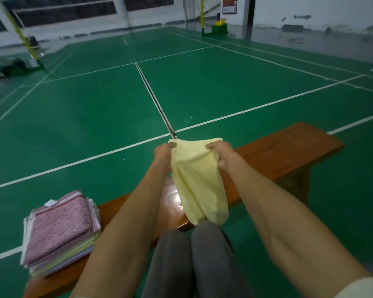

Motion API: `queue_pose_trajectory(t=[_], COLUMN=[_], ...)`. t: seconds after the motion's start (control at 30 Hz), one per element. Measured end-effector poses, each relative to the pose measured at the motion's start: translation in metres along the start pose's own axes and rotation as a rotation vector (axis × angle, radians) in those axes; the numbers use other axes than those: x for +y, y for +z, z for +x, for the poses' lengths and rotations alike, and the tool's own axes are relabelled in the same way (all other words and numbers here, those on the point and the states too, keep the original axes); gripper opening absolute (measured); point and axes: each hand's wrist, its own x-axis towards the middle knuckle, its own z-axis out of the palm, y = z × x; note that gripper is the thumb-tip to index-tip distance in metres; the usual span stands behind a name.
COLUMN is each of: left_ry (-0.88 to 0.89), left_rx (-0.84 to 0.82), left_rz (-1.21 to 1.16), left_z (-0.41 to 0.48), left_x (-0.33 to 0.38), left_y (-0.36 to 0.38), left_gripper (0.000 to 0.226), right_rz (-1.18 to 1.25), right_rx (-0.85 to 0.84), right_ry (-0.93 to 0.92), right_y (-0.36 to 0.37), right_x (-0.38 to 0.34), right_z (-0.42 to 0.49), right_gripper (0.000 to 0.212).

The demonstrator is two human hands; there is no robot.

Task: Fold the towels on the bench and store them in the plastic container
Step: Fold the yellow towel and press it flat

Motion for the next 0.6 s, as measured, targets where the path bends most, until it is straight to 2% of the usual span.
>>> queue_pose_trajectory(t=[0.07, 0.17, 0.23, 0.3, 0.33, 0.37, 0.43, 0.5, 0.57, 0.6], left_ry=[0.025, 0.112, 0.204, 0.284, 0.311, 0.325, 0.33, 0.34, 0.355, 0.365], left_rx=[0.034, 0.035, 0.024, 0.002, -0.009, -0.019, -0.02, 0.005, 0.012, 0.018], left_rz=[-0.047, -0.059, -0.043, -0.013, 0.011, 0.042, 0.084, 0.119, 0.15, 0.153], left_z=[0.006, 0.01, 0.003, -0.004, -0.005, -0.006, -0.009, -0.011, -0.014, -0.015], left_x=[0.007, 0.021, 0.031, 0.039, 0.042, 0.044, 0.046, 0.049, 0.052, 0.054], left_y=[-0.016, -0.033, -0.039, -0.043, -0.044, -0.044, -0.046, -0.048, -0.05, -0.051], left_gripper=[0.032, 0.014, 0.013, 0.015, 0.016, 0.017, 0.019, 0.021, 0.023, 0.024], right_rz=[0.045, 0.164, 0.296, 0.418, 0.391, 0.356, 0.075, -0.206, -0.329, -0.371], right_rx=[-0.012, -0.028, -0.025, -0.046, -0.044, -0.044, -0.054, -0.158, -0.268, -0.329], right_ry=[-0.018, -0.062, -0.057, 0.043, 0.113, 0.163, 0.281, 0.422, 0.483, 0.497], right_y=[0.01, 0.022, 0.031, 0.044, 0.05, 0.054, 0.059, 0.061, 0.064, 0.066], right_x=[-0.007, -0.022, -0.024, -0.016, -0.007, 0.003, 0.019, 0.027, 0.026, 0.024], right_z=[-0.008, -0.031, -0.047, -0.066, -0.071, -0.075, -0.082, -0.084, -0.085, -0.084], right_gripper=[0.065, 0.038, 0.031, 0.047, 0.056, 0.055, 0.04, 0.036, 0.035, 0.044])
